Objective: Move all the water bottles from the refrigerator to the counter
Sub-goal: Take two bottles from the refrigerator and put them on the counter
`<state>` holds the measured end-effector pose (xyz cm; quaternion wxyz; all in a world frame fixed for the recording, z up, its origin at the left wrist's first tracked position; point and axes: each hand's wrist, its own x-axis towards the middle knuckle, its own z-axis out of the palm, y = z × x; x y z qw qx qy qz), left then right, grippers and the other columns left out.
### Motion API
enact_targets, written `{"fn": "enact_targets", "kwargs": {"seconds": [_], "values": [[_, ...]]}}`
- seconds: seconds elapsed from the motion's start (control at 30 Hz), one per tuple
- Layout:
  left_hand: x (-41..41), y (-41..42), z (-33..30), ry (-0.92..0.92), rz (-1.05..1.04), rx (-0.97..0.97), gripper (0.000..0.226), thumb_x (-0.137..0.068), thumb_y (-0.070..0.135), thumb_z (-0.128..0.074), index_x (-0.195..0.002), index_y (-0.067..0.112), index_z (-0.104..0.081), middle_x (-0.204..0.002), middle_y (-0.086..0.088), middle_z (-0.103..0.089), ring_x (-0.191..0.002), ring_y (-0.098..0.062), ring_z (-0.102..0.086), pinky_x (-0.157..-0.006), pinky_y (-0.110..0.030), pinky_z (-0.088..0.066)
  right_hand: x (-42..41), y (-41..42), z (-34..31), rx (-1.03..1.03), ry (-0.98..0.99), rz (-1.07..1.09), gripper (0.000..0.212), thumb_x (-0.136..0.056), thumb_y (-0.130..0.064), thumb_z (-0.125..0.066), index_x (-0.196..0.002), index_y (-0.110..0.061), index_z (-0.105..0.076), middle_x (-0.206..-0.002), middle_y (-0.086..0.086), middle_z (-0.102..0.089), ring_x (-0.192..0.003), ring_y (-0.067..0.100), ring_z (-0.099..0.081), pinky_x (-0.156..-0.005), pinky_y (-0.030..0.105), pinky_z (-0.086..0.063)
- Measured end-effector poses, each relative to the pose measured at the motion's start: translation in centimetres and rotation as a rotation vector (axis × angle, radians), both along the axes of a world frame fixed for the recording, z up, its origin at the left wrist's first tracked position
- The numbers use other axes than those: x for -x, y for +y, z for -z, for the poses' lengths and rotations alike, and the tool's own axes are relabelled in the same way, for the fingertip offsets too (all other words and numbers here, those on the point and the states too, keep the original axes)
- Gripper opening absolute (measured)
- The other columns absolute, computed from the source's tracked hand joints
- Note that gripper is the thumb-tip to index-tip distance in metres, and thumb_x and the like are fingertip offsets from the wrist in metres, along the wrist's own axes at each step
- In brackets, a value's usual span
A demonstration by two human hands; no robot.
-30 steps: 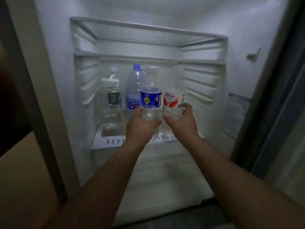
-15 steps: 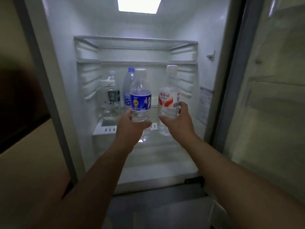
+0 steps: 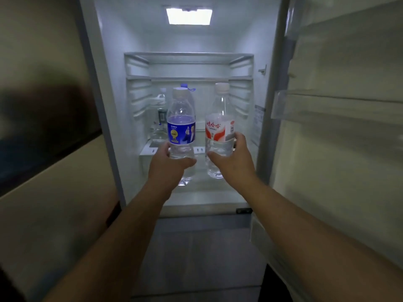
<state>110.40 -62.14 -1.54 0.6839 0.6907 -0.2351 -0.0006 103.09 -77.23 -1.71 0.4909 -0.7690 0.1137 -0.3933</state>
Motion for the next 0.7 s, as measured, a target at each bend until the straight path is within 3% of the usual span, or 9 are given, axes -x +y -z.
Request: {"fn": "enact_targets", "kwargs": {"seconds": [0.1, 0.3, 0.47, 0.7], "values": [[1.8, 1.0, -0.2, -0.007, 0.009, -0.008, 0.050, -0.075, 0.010, -0.080, -0.116, 0.026, -0.057, -0.104, 0.008, -0.069, -0.094, -0.009, -0.066, -0.075, -0.027, -0.050, 1.8, 0.8, -0.2, 0.005, 0.003, -0.004, 0.054, -0.078, -0.025, -0.079, -0.110, -0.037, -0.037, -0.093, -0.027, -0.052, -0.078, -0.016, -0.054, -0.062, 0.004, -0.041], [4.8, 2.5, -0.4, -0.005, 0.028, -0.017, 0.052, -0.073, 0.010, -0.082, -0.116, 0.026, -0.059, -0.105, 0.007, -0.070, -0.096, -0.011, -0.066, -0.079, -0.030, -0.050, 4.9, 2.0, -0.5, -0.009, -0.010, -0.007, 0.053, -0.077, -0.025, -0.080, -0.112, -0.034, -0.040, -0.096, -0.026, -0.054, -0.083, -0.011, -0.055, -0.067, 0.006, -0.041], [6.7, 3.8, 0.0, -0.016, 0.045, -0.024, 0.048, -0.071, 0.009, -0.083, -0.108, 0.030, -0.061, -0.102, 0.009, -0.071, -0.095, -0.011, -0.067, -0.082, -0.032, -0.052, 7.6, 3.1, -0.4, -0.014, -0.006, 0.012, 0.056, -0.077, -0.027, -0.080, -0.114, -0.035, -0.040, -0.101, -0.023, -0.054, -0.086, -0.011, -0.054, -0.059, 0.001, -0.042], [11.0, 6.8, 1.3, 0.014, 0.091, -0.007, 0.050, -0.069, 0.006, -0.083, -0.110, 0.026, -0.062, -0.101, 0.006, -0.072, -0.091, -0.012, -0.068, -0.078, -0.030, -0.051, 12.4, 6.2, 0.6, -0.011, 0.001, 0.094, 0.057, -0.075, -0.023, -0.081, -0.113, -0.033, -0.040, -0.096, -0.023, -0.055, -0.079, -0.013, -0.057, -0.058, 0.004, -0.043]]}}
